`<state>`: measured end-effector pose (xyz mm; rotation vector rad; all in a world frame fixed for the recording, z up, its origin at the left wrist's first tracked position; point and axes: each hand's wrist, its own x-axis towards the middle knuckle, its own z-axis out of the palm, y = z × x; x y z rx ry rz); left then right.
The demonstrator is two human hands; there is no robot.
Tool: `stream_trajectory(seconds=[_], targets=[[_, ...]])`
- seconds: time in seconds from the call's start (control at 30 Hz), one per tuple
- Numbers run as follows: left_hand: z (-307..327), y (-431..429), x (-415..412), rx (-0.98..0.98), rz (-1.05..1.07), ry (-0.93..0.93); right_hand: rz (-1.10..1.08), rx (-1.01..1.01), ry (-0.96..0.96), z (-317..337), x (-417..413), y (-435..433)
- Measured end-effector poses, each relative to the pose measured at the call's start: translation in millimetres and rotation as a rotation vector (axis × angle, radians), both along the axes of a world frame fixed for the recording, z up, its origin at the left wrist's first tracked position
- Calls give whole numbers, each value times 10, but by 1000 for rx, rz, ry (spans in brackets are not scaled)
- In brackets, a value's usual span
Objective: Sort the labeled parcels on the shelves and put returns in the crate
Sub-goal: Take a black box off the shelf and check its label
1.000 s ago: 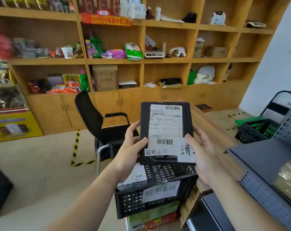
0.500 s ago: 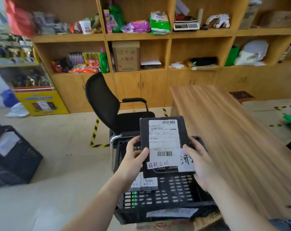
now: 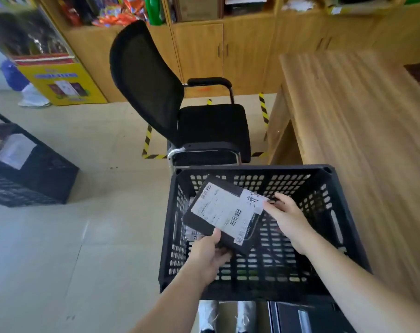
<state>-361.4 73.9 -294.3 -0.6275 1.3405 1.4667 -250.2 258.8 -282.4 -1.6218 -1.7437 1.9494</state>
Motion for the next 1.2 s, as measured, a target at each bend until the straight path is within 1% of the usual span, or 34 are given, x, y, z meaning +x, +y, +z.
stream_trajectory(seconds=[0.1, 0.17, 0.33, 0.43, 0.57, 0.67, 0.73, 0.8, 0.9, 0.97, 1.0, 1.07, 1.13, 1.2], targets=[[-355, 152, -16, -40, 72, -108, -56, -136, -49, -370, -88, -96], [-550, 244, -30, -68, 85, -140, -39, -182, -69, -619, -189, -167], [-977, 407, -136, -118, 113, -160, 84, -17, -104, -1076, -458, -190], [-1172, 419, -226, -158, 100, -163, 147, -21, -89, -1298, -579, -152], [-1333, 413, -301, -217, 41, -148, 180, -8, -119, -1467, -733, -130], [-1390, 418, -347, -266, -37, -114, 170, 9, -119, -1550, -778, -158], [-1389, 413, -372, -285, -89, -103, 192, 73, -136, -1552, -791, -178], [-1346, 405, -400, -300, -144, -99, 226, 132, -171, -1526, -796, -182], [-1192, 384, -420, -363, -217, -87, 237, 140, -222, -1499, -783, -185], [-1112, 383, -435, -488, -247, 37, 245, 210, -254, -1456, -783, -208], [-1087, 381, -442, -560, -266, 152, 266, 270, -258, -1438, -782, -230], [-1013, 398, -470, -677, -355, 395, 383, 433, -244, -1413, -794, -283], [-971, 431, -517, -690, -509, 614, 548, 575, -208, -1440, -820, -335], [-1022, 443, -579, -641, -718, 818, 659, 636, -207, -1500, -853, -372]])
